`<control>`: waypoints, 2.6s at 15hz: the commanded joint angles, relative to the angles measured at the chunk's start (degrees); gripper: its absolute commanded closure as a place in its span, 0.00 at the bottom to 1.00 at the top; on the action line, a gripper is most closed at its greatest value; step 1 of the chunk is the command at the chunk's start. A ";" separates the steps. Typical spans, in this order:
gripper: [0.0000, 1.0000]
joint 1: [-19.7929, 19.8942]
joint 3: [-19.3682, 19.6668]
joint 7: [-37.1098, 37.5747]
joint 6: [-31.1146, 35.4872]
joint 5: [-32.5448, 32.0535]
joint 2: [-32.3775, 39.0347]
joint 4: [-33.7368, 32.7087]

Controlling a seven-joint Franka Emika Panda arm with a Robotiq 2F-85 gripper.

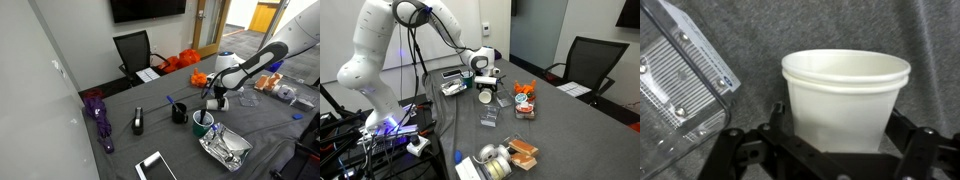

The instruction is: Flip the upside down positioned cups upright

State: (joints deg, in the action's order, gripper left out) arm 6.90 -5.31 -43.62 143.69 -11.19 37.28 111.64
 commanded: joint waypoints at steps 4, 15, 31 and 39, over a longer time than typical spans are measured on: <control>0.39 -0.56 0.95 0.61 2.57 -1.82 0.46 1.36; 0.73 -4.51 2.72 8.28 -7.82 -4.21 -2.09 -0.52; 0.73 -10.68 2.09 23.94 -62.65 -2.93 10.65 -31.75; 0.73 -10.71 2.22 26.29 -73.19 -2.99 21.41 -42.97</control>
State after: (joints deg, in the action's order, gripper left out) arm -3.28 -3.60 -18.19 75.26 -14.40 54.63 74.30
